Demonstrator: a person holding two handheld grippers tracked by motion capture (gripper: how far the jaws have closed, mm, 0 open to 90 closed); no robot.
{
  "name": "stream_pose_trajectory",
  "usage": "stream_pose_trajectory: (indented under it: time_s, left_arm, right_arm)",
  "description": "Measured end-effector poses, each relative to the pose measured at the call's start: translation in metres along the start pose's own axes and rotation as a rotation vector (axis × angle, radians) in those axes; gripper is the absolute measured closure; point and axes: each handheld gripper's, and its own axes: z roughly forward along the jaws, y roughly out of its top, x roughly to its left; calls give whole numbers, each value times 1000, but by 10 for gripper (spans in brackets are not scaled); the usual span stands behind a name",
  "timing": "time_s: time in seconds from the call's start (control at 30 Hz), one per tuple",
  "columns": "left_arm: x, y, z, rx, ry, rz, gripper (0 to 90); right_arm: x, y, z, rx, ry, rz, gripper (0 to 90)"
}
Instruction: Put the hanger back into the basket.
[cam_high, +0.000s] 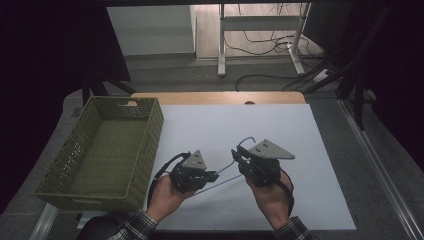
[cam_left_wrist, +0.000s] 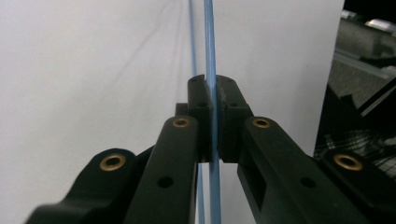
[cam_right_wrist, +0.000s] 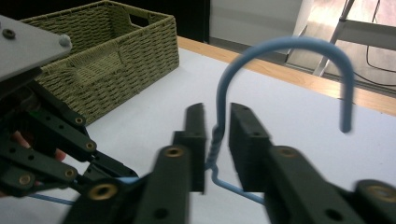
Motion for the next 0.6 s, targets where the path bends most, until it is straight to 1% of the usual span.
stream_pose_trajectory:
  time_s: [0.03,0.07,0.13,0.23,0.27,0.3,0.43,0.47,0.53,0.57,0.6]
  left_arm:
    - [2,0,-2,-4,-12,-9,868]
    - [2,1,-3,-7,-6,-8,869]
    - [4,1,-8,-25,-9,-21,868]
    - [6,2,-13,-29,-1,-18,869]
    - [8,3,-19,-44,7,-29,868]
    - [9,4,-21,-51,6,-35,868]
    - [13,6,-32,-66,23,-42,868]
    - [14,6,-34,-68,25,-41,868]
    - [16,9,-42,-74,47,-41,868]
    - [16,9,-42,-74,47,-41,868]
    - [20,11,-51,-87,63,-41,868]
  right_arm:
    - [0,0,-2,-3,5,3,727]
    - [0,0,-4,-2,10,7,708]
    - [-1,-2,-7,0,18,3,668]
    - [-1,-4,-12,-2,25,-1,646]
    - [-1,-8,-16,4,24,-3,621]
    - [-2,-11,-18,4,29,-6,610]
    - [-6,-20,-26,14,41,7,574]
    - [-8,-24,-29,15,52,17,568]
    - [-10,-28,-33,21,58,26,560]
    - [-10,-28,-33,21,58,26,560]
    - [-13,-33,-37,22,62,38,557]
